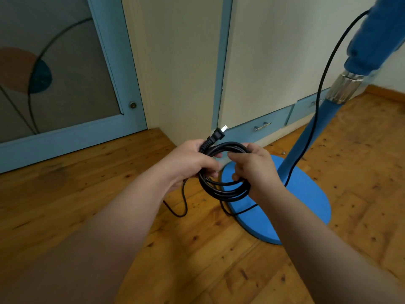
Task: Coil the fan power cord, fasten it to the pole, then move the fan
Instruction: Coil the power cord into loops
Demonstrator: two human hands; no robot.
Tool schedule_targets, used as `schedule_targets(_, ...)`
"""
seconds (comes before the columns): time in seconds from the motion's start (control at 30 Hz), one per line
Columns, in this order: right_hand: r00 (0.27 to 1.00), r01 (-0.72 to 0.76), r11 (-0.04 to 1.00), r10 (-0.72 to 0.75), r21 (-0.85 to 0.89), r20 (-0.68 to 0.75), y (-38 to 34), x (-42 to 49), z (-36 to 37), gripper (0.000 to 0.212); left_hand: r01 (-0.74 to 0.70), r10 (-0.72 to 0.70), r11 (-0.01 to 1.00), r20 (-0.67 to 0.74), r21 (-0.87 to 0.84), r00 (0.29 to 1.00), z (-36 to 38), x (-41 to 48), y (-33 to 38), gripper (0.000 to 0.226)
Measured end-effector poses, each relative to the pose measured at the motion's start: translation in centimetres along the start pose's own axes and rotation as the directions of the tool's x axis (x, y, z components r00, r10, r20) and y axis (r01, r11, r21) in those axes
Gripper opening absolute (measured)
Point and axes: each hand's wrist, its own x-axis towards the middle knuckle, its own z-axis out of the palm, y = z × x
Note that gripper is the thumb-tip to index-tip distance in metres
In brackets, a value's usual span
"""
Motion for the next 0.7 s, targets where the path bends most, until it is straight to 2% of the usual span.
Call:
schedule_targets(0.07, 0.999, 0.034, 0.998, -0.035, -0.046, -0.017, 0.0, -0.1, 0.1, 0.014, -0.005, 0.004, 0.999, 0.024, 0.044, 1.0, -0.1, 0.0, -0.1, 0.01)
schedule_targets(0.13, 0.983, 0.164, 0.939, -0.181, -0.303, -0.028, -0.1, -0.3, 0.1, 0.035, -0.012, 0.01, 0.996, 0.018, 0.091, 1.0, 0.0, 0.0, -0.1, 0.007)
schedule_targets(0.2, 0.926, 0.335, 0.717, -0.369, -0.611, 0.075, -0.2, -0.5, 0.1, 0.071, -0.022, 0.019, 0.983, 0.02, 0.184, 1.0, 0.4, -0.1, 0.0, 0.008)
schedule_targets(0.27, 0.875, 0.423, 0.465, -0.432, -0.778, 0.217, -0.1, -0.8, 0.3, 0.087, -0.028, 0.014, 0.952, 0.051, 0.304, 0.999, 0.9, -0.2, 0.1, 0.01)
schedule_targets(0.33, 0.803, 0.512, 0.269, -0.487, -0.816, 0.343, 0.5, -0.8, 0.4, 0.071, -0.015, -0.012, 0.926, 0.067, 0.378, 0.998, 1.3, -0.3, 0.1, 0.012)
schedule_targets(0.37, 0.775, 0.541, 0.23, -0.511, -0.809, 0.373, 0.8, -0.7, 0.3, 0.057, -0.005, -0.023, 0.921, 0.065, 0.389, 0.998, 1.4, -0.3, 0.1, 0.013)
schedule_targets(0.43, 0.773, 0.532, 0.232, -0.525, -0.814, 0.355, 1.1, -0.3, 0.1, 0.037, 0.013, -0.033, 0.934, 0.049, 0.356, 0.998, 1.3, -0.3, 0.2, 0.016)
schedule_targets(0.5, 0.81, 0.457, 0.303, -0.529, -0.836, 0.251, 1.3, 0.0, 0.0, 0.024, 0.018, -0.03, 0.945, 0.031, 0.325, 0.999, 1.1, -0.2, 0.2, 0.022)
schedule_targets(0.57, 0.842, 0.384, 0.44, -0.527, -0.811, 0.113, 1.5, 0.3, 0.0, 0.014, 0.016, -0.02, 0.943, 0.009, 0.333, 1.0, 0.8, -0.1, 0.3, 0.025)
schedule_targets(0.63, 0.877, 0.309, 0.6, -0.48, -0.738, -0.023, 1.6, 0.3, 0.1, 0.004, 0.01, -0.01, 0.948, -0.003, 0.318, 1.0, 0.6, -0.1, 0.4, 0.015)
schedule_targets(0.7, 0.916, 0.203, 0.784, -0.364, -0.587, -0.168, 1.6, 0.5, 0.4, 0.01, 0.027, -0.025, 0.959, -0.013, 0.282, 1.0, 0.6, 0.0, 0.3, 0.011)
